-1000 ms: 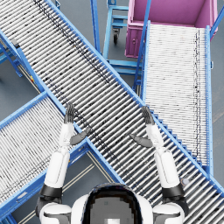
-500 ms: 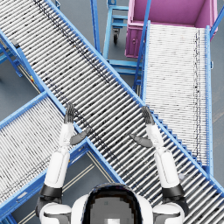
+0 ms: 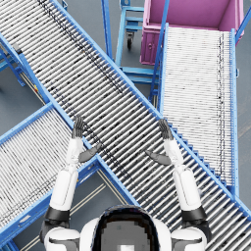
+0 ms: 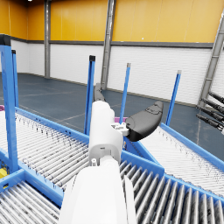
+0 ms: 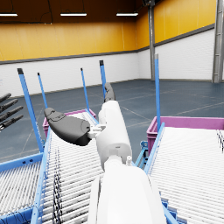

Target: Pick up the oil and place it on the left assembly line, put the cola on the right, and keep Sprite still

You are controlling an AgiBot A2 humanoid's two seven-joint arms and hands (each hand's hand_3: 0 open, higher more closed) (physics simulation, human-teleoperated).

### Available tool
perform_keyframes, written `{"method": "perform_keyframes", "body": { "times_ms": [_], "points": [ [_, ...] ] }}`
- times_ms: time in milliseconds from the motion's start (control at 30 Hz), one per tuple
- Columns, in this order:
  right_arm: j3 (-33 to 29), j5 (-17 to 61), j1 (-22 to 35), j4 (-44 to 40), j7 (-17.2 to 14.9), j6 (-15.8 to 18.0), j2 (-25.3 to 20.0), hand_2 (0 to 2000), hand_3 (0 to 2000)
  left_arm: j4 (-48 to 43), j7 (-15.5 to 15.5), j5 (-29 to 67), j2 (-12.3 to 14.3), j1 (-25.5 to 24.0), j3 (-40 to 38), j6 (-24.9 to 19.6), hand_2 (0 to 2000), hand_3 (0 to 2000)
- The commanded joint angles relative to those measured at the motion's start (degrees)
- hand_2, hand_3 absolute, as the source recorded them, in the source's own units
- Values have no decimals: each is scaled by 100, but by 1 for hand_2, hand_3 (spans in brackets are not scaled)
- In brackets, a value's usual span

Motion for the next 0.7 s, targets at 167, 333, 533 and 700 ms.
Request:
{"method": "perform_keyframes", "body": {
  "times_ms": [167, 333, 533, 700],
  "points": [
    [0, 0, 0, 0, 0, 0, 0, 0, 0, 0, 0, 0, 0, 0, 0, 0, 0, 0],
    [-41, 0, 264, -104, 281, -278, -176, 0, 0, 9, -280, 0, 171, 279, -224, -281, 0, 0],
    [-591, -1, 742, 26, 538, -532, -438, 0, 0, 150, -536, -1, 440, 922, -790, -537, 0, 0],
    [-908, -1, 969, 45, 571, -564, -544, 0, 0, 211, -569, -2, 525, 1292, -1186, -570, 0, 0]
  ]
}}
